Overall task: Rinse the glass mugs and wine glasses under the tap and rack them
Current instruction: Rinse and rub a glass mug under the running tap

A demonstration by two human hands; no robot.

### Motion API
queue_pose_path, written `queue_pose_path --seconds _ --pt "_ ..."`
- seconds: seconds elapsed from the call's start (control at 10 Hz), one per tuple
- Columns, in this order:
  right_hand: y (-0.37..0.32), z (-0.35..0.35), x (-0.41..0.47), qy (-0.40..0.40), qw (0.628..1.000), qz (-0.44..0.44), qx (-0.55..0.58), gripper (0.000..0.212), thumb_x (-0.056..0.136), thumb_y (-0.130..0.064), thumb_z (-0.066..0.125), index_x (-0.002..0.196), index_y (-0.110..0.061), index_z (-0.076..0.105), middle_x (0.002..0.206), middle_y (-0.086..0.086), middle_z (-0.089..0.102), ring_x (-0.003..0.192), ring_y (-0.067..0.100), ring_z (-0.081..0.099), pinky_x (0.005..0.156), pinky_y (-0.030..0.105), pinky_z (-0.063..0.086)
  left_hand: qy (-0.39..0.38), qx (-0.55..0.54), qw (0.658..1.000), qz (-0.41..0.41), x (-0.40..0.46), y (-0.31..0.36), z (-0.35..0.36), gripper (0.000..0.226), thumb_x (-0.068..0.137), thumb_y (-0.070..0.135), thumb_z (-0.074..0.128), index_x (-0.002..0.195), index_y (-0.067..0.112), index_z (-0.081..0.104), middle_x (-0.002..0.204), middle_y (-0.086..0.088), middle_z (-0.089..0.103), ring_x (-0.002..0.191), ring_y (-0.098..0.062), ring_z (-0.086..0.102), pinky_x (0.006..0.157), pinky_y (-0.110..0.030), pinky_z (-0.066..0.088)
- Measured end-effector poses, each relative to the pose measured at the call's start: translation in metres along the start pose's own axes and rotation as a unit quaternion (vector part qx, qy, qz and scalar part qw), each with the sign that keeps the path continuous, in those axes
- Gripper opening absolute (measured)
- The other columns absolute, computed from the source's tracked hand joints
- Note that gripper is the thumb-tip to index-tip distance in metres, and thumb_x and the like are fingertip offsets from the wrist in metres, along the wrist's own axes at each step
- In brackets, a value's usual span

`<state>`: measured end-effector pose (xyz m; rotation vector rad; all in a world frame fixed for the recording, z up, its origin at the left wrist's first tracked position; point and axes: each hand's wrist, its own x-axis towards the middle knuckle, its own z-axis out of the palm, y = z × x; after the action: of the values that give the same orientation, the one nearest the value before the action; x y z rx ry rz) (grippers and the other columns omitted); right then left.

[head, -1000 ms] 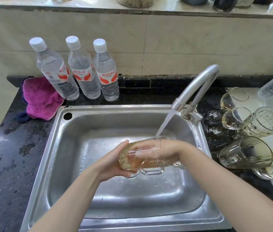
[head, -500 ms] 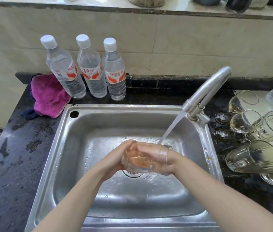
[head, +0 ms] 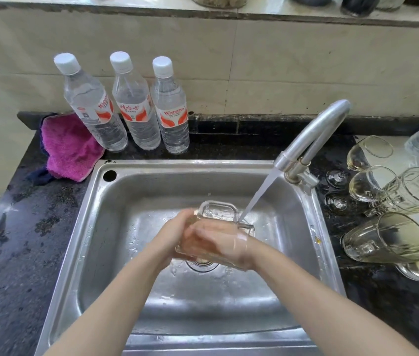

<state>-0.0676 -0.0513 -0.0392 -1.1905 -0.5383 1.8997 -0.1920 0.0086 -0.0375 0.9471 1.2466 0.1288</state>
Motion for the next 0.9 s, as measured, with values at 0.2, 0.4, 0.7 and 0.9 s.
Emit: queue_pose_path --seconds 0.2,0.4,0.7,0.9 --pt "-0.006 0.001 -0.006 -0.074 0.993 0.030 0.086 0.017 0.096 -0.009 0.050 0.099 -0.003 0.066 0.106 0.012 0.067 0.095 0.012 0.066 0.096 0.024 0.050 -0.077 -0.041 0.994 0.062 -0.005 -0.008 -0.007 0.031 0.095 0.041 0.042 0.108 0.022 0.063 0.096 -0.004 0.069 0.073 -0.018 0.066 0.062 -0.031 0.055" --pt "0.000 0.006 0.001 0.011 0.903 -0.139 -0.407 0.029 0.098 -0.016 0.041 0.098 0.003 0.062 0.102 0.014 0.063 0.096 0.020 0.057 0.088 0.036 0.048 -0.053 0.027 0.998 -0.022 -0.007 0.009 -0.007 0.042 0.093 0.052 0.043 0.089 0.016 0.064 0.058 -0.001 0.064 0.050 -0.015 0.060 0.044 -0.023 0.048" --pt "-0.012 0.005 -0.005 -0.008 0.977 0.067 0.203 0.020 0.085 0.000 0.065 0.101 -0.012 0.063 0.104 0.003 0.063 0.092 0.009 0.066 0.075 0.014 0.054 -0.038 0.030 0.986 0.158 -0.005 0.008 -0.005 0.023 0.097 0.036 0.043 0.111 0.029 0.060 0.109 0.004 0.062 0.089 -0.010 0.060 0.071 -0.027 0.047" --pt "-0.010 -0.002 -0.006 -0.008 0.983 0.013 -0.181 0.024 0.099 -0.015 0.046 0.114 -0.006 0.063 0.107 0.000 0.064 0.088 0.000 0.057 0.082 0.009 0.044 -0.122 -0.010 0.992 -0.023 -0.006 0.015 -0.013 0.037 0.095 0.050 0.040 0.116 0.024 0.057 0.097 -0.007 0.073 0.073 -0.023 0.068 0.065 -0.036 0.056"
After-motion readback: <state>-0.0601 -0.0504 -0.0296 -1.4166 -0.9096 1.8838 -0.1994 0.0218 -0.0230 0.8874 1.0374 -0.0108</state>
